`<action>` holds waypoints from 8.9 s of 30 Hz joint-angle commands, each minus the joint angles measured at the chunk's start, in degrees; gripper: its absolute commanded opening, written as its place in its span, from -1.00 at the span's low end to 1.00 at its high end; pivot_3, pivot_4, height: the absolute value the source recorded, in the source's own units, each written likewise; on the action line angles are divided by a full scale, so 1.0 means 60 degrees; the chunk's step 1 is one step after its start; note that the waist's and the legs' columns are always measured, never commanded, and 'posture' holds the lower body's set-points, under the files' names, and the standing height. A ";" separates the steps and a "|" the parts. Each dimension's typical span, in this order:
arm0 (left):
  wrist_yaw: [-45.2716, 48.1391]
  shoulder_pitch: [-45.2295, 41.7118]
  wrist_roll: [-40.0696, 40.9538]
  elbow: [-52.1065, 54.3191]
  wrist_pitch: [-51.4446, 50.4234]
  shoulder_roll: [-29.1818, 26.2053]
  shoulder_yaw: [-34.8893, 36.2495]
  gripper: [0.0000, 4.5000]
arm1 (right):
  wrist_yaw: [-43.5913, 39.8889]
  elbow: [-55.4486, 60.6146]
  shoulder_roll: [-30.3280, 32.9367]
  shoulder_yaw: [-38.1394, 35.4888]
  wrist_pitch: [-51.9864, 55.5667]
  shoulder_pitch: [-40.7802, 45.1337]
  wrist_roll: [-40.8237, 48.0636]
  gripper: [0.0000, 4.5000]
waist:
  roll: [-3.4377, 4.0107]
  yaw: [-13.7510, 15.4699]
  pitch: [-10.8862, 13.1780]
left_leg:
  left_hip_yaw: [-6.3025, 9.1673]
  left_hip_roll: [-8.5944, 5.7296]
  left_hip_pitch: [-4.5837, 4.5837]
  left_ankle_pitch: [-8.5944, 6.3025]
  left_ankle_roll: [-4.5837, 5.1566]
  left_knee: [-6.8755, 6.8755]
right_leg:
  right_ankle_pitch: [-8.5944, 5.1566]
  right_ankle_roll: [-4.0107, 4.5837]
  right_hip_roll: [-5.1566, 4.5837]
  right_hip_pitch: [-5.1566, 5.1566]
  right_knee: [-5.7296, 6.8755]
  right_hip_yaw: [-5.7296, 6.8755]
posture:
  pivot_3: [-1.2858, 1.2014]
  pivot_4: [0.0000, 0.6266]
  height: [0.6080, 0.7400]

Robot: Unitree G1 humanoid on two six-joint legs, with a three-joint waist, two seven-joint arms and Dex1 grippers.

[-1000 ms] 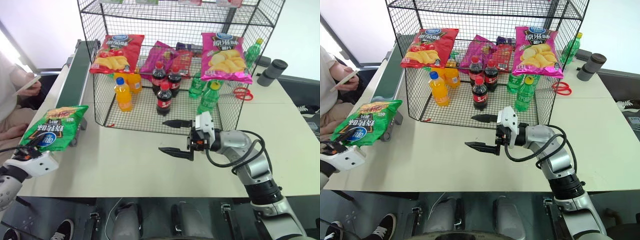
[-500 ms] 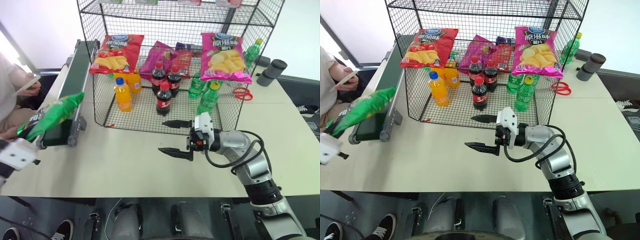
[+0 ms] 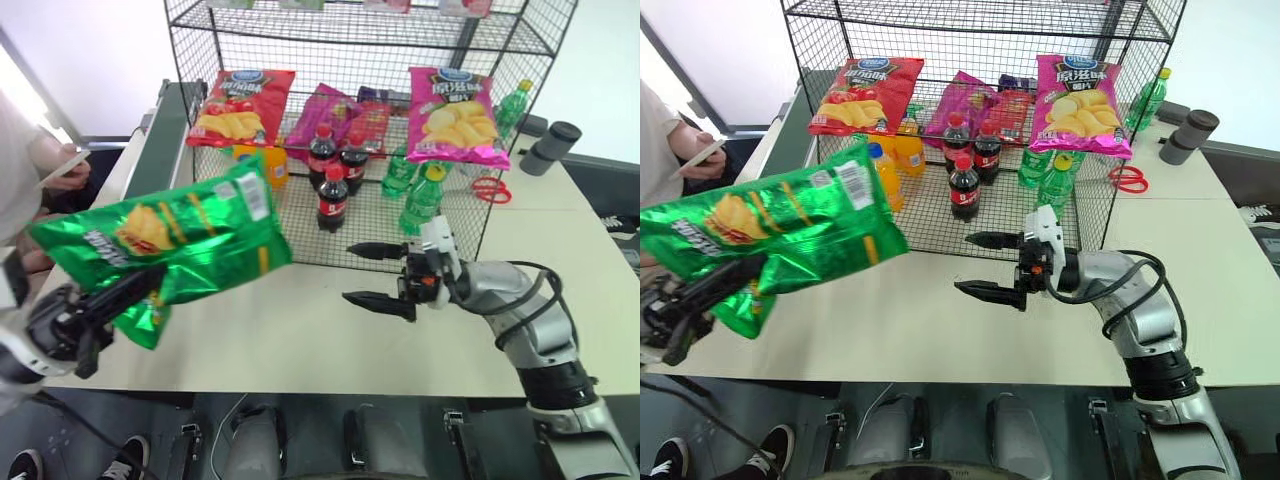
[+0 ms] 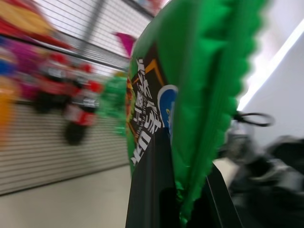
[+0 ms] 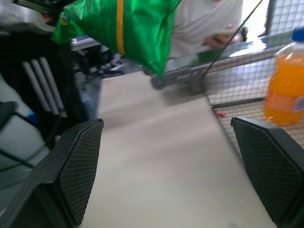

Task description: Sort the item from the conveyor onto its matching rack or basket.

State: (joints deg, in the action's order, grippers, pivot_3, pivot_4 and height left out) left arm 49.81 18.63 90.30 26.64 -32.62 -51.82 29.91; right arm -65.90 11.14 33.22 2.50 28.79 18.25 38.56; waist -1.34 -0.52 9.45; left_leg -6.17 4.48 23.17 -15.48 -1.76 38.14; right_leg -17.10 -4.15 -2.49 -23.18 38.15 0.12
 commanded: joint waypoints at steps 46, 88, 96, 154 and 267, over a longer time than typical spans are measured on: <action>0.3405 -0.6212 -0.4918 -0.3606 -0.2294 0.2400 -0.3401 -0.88 | 0.0961 0.1218 0.1121 -0.0931 0.4607 -0.0267 0.3987 -0.92 | 0.0002 -0.0028 0.0001 | 0.0032 -0.0001 0.0033 0.0001 0.0001 -0.0003 | 0.0010 -0.0023 0.0031 -0.0030 -0.0007 -0.0015 | 0.03 -0.52 1.00; -0.0337 -0.4386 -1.0296 -0.3392 0.5308 0.4890 -0.2758 1.00 | 0.7232 -0.3042 0.0199 0.1586 -0.4909 0.5190 -1.2374 -0.92 | 0.0005 -0.0085 0.0004 | -0.0045 0.0007 0.0040 0.0019 -0.0029 -0.0007 | 0.0012 -0.0024 0.0016 -0.0060 -0.0001 -0.0021 | 0.03 -0.52 1.00; -0.0322 -0.4567 -1.0579 -0.3893 0.5791 0.4845 -0.2937 1.00 | 0.8003 -0.4440 -0.0679 0.1465 -0.3543 0.5915 -1.2330 -0.92 | 0.0006 -0.0088 0.0004 | -0.0054 0.0007 0.0046 0.0017 -0.0025 -0.0009 | 0.0012 -0.0024 0.0014 -0.0069 0.0000 -0.0020 | 0.03 -0.52 1.00; -0.1355 -0.4611 -1.0756 -0.3030 0.5584 0.5104 -0.3587 1.00 | 0.4492 -0.2798 -0.1924 0.0378 -0.0952 0.6527 -0.6645 0.73 | 0.0009 -0.0092 0.0006 | -0.0048 0.0016 0.0048 0.0012 -0.0017 -0.0017 | 0.0013 -0.0025 0.0018 -0.0071 -0.0002 -0.0015 | 0.03 -0.52 1.00; 0.0029 -0.2224 -0.9072 -0.2735 0.2945 0.2058 -0.1432 1.00 | 0.1963 0.1556 0.1935 -0.3121 -0.2491 -0.3185 -0.0642 0.81 | 0.0015 -0.0069 0.0012 | -0.0003 0.0029 0.0018 0.0005 -0.0006 -0.0021 | 0.0008 -0.0018 -0.0001 -0.0033 -0.0019 -0.0015 | 0.03 -0.52 1.00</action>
State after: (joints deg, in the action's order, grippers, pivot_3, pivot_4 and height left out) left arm 49.61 5.52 35.18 9.01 -15.11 -38.76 19.43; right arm -53.77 19.56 44.33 -14.30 15.22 -1.36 34.73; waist -1.25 -0.93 9.52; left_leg -6.19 4.65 23.28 -15.45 -1.80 38.02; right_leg -17.14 -4.11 -2.49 -23.39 38.04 0.03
